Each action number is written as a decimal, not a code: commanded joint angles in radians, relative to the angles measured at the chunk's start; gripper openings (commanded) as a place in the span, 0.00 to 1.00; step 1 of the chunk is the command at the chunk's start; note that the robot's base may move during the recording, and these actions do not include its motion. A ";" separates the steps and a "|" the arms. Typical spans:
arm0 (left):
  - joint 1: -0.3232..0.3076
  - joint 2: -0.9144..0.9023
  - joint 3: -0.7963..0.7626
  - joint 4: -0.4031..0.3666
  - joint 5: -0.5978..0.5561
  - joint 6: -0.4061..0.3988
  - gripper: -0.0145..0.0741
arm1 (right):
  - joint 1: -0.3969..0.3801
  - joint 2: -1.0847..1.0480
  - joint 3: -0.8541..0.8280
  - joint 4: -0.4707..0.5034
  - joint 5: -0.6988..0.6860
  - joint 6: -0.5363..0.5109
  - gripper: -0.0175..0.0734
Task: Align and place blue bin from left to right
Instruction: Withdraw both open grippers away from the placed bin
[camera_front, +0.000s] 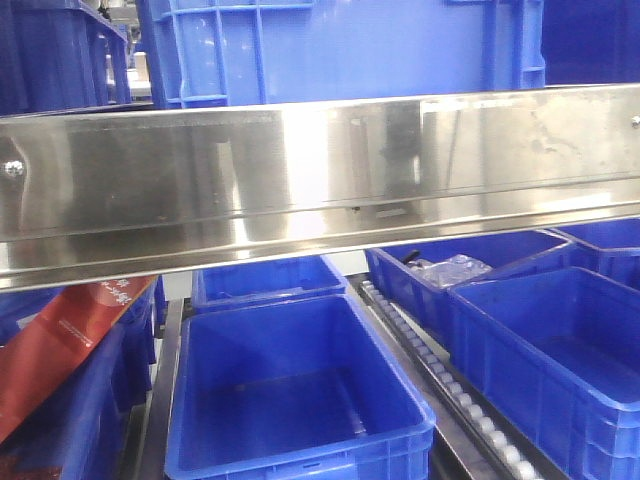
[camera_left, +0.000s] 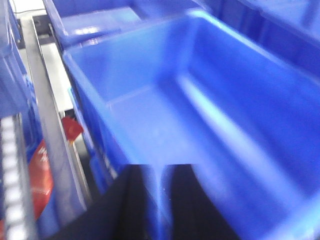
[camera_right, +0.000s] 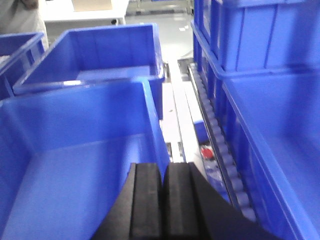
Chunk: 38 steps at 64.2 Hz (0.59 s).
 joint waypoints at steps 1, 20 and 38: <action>-0.008 -0.053 0.068 0.004 -0.007 0.017 0.17 | -0.001 -0.019 0.004 -0.012 0.002 -0.014 0.12; -0.008 -0.316 0.488 0.012 -0.279 0.017 0.17 | 0.001 -0.104 0.314 -0.012 -0.167 -0.072 0.12; -0.008 -0.607 0.919 0.054 -0.569 0.017 0.17 | 0.001 -0.397 0.846 -0.012 -0.564 -0.072 0.12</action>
